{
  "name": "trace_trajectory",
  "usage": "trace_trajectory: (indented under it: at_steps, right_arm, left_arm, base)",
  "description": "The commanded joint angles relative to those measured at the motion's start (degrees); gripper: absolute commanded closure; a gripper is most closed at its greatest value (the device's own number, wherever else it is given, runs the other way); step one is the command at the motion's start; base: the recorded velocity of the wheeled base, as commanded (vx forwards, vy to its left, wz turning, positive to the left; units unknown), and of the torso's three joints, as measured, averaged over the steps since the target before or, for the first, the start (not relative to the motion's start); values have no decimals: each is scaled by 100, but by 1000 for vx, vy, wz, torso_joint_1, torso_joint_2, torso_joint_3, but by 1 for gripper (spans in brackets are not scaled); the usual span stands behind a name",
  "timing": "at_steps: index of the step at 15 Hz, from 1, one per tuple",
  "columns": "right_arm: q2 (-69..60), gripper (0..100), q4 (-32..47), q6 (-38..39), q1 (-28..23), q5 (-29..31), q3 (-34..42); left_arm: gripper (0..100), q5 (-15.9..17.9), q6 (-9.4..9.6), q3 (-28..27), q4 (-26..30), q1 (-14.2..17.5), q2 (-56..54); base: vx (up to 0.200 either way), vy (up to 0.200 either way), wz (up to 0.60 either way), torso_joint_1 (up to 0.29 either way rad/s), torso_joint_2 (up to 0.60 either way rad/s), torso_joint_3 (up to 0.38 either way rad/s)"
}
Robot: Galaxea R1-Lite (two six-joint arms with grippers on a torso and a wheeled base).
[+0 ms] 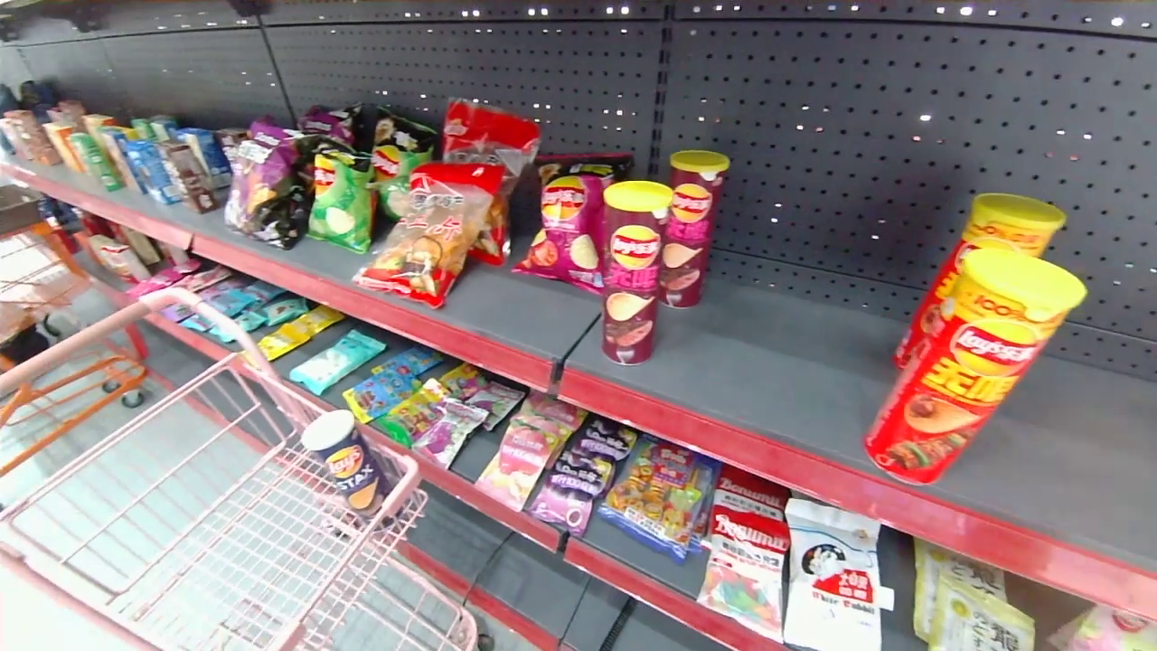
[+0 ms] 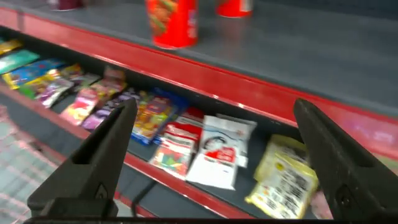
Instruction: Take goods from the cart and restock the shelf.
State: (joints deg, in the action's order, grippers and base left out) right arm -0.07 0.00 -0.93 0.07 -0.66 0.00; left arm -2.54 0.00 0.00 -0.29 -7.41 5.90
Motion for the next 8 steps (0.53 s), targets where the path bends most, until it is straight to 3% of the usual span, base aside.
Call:
trace_trajectory:
  at_steps: [1, 4, 8]
  right_arm:
    - [7, 0, 0, -4, 10, -4, 0]
    - [7, 0, 0, -4, 10, -4, 0]
    - [7, 0, 0, -4, 10, -31, 0]
  left_arm:
    - [0, -1, 0, 0, 3, -6, -1]
    - [0, -1, 0, 0, 3, 3, -1]
    - [0, -1, 0, 0, 3, 3, -1]
  base:
    - [0, 0, 600, 7, 2, -2]
    - [0, 0, 600, 5, -2, 2]
    - [0, 0, 0, 0, 0, 0]
